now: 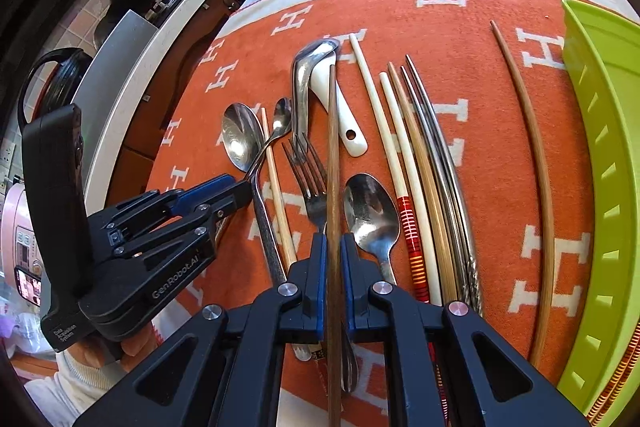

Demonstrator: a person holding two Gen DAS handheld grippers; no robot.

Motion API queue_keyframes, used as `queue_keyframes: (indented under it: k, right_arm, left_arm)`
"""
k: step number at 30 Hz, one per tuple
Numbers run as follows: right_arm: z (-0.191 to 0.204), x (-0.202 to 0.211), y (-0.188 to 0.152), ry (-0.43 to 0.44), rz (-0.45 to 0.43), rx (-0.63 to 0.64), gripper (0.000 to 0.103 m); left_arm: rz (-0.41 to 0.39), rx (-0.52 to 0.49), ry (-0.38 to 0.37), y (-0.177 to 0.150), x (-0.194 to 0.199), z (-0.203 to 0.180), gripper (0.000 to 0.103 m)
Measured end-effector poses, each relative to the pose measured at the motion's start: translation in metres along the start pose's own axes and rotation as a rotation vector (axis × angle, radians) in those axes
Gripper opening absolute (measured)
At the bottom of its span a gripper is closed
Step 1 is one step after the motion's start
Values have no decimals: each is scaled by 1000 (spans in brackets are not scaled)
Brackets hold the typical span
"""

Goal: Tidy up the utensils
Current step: 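Reach the right tool back to the pile and grasp a wooden chopstick, then place the chopstick in the tray with the right tool while the left tool carries a small spoon there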

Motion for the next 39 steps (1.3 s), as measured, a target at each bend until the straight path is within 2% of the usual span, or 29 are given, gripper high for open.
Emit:
queue_keyframes:
  k: [11, 20, 28, 34, 39]
  right_arm:
    - [-4, 3, -4, 19, -1, -6, 7]
    - [-7, 26, -11, 43, -45, -21, 7]
    - [-11, 56, -16, 58, -87, -25, 7]
    - [-15, 90, -23, 58, -140, -33, 7]
    - [-36, 128, -26, 27, -187, -70, 7]
  left_arm:
    - [11, -58, 36, 7, -3, -10, 5]
    - [-25, 108, -41, -8, 17, 4, 2]
    - [-98, 158, -67, -18, 58, 5, 2]
    - [-154, 109, -117, -14, 97, -27, 2]
    - [-180, 59, -162, 0, 122, -73, 2]
Point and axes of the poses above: each gripper's, at about its wrist camera, not at the fingertips, and x roughly against the way its jaws point, z to its left, y to its top, the point moved 6 cm from there along -x, roughly the way its jaws point, and after that the axes turned 6 degrees about x, right-handed, at the moved point
